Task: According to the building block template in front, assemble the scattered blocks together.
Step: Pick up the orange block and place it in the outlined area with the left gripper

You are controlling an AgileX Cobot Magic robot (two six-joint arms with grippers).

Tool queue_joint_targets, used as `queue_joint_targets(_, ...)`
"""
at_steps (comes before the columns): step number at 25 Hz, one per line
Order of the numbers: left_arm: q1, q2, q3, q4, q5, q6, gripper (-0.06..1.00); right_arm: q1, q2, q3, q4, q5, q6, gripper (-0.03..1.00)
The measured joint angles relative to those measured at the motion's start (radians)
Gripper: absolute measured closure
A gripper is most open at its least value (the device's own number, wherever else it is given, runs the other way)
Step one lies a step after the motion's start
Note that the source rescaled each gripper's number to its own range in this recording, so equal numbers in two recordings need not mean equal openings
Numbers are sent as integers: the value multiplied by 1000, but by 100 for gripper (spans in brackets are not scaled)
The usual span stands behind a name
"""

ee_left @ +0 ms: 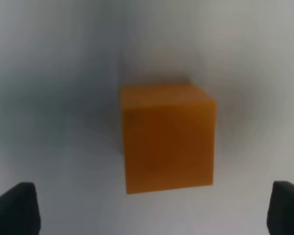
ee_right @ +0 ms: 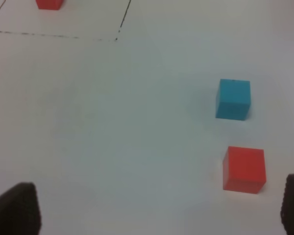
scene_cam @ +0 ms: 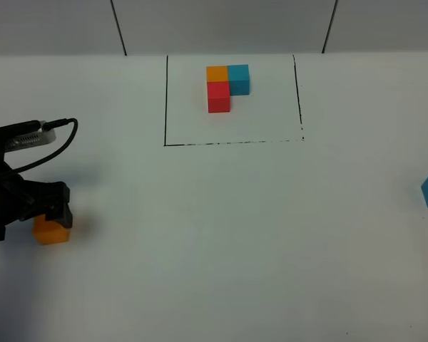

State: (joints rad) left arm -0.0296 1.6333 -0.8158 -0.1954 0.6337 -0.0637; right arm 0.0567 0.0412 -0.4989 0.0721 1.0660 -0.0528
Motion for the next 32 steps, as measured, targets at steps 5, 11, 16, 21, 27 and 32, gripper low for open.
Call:
queue_joint_targets(5,-14,0,0,-13,-26,0,-5,0,0,0,2,0,0,-3)
queue_joint_targets(11,-48,0,0,-13,-43,-1,-3,0,0,0,2,0,0,-3)
queue_joint_targets(16,-48,0,0,14,-47,-30,-3,0,0,0,2,0,0,-3)
queue_joint_targets(21,-48,6,0,37,-44,-52,-1,0,0,0,2,0,0,-3)
queue_joint_targets(27,-48,70,-1,36,-44,-56,1,0,0,0,2,0,0,-3)
queue_joint_targets(32,-48,102,-1,36,-43,-56,5,0,0,0,2,0,0,-3)
